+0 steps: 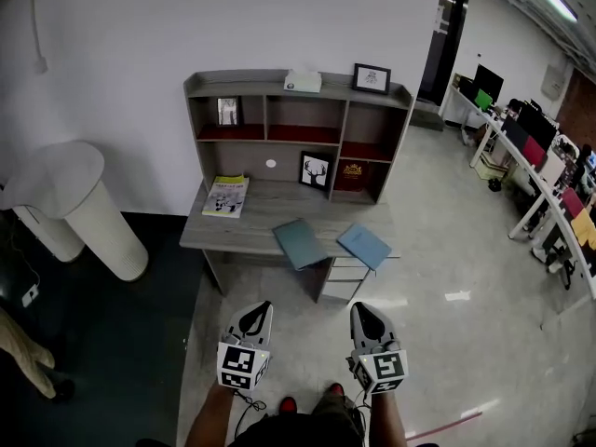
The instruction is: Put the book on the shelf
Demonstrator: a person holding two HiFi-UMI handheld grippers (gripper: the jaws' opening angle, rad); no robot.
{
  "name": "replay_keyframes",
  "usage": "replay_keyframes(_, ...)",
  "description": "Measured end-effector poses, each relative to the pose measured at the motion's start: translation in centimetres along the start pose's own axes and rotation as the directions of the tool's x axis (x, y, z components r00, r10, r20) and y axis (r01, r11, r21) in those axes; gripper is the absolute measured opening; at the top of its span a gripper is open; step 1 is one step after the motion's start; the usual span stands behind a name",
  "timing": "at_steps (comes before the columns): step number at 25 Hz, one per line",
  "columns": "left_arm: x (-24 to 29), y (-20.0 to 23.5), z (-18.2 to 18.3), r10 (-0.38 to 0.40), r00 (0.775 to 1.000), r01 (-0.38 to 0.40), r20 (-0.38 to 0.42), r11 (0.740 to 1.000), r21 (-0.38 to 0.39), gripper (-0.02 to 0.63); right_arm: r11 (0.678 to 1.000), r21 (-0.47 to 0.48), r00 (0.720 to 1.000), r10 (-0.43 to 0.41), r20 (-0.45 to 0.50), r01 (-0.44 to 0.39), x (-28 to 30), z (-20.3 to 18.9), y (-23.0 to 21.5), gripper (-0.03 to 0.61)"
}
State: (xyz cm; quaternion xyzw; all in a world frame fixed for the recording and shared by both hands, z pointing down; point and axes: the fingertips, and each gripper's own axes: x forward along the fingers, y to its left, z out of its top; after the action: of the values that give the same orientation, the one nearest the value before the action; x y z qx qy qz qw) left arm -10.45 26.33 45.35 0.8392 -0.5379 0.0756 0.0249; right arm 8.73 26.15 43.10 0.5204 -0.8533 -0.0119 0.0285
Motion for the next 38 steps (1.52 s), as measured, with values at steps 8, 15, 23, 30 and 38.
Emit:
replay_keyframes(8, 2.1, 3.1, -1.6, 0.073, 0.997, -0.074, -0.039, 0.997, -0.024, 0.006, 0.998, -0.025, 0.998, 0.065, -0.014, -0.065, 5.5, -1.3, -0.3, 0.029)
replay_keyframes(15, 7.0, 5.1, -3.1, 0.133, 0.988, -0.138, -0.079, 0.988, -0.071, 0.006, 0.986, -0.018, 0.985, 0.165, -0.048, -0.166, 12.3, -3.4, -2.0, 0.029)
replay_keyframes(23, 14.1, 7.9, -7.2, 0.182, 0.971, -0.197, -0.157, 0.977, -0.083, 0.006, 0.969, 0.004, 0.961, 0.244, -0.129, -0.245, 20.5, -9.0, -4.3, 0.029)
replay_keyframes(30, 18.2, 9.4, -12.4, 0.186, 0.954, -0.216, -0.234, 0.970, -0.112, 0.006, 0.959, 0.054, 0.936, 0.282, -0.210, -0.277, 25.2, -15.1, -5.5, 0.029)
replay_keyframes(38, 21.1, 10.6, -18.2, 0.196, 0.934, -0.244, -0.300, 0.961, -0.131, 0.006, 0.948, 0.041, 0.906, 0.314, -0.283, -0.315, 28.8, -22.0, -6.1, 0.029)
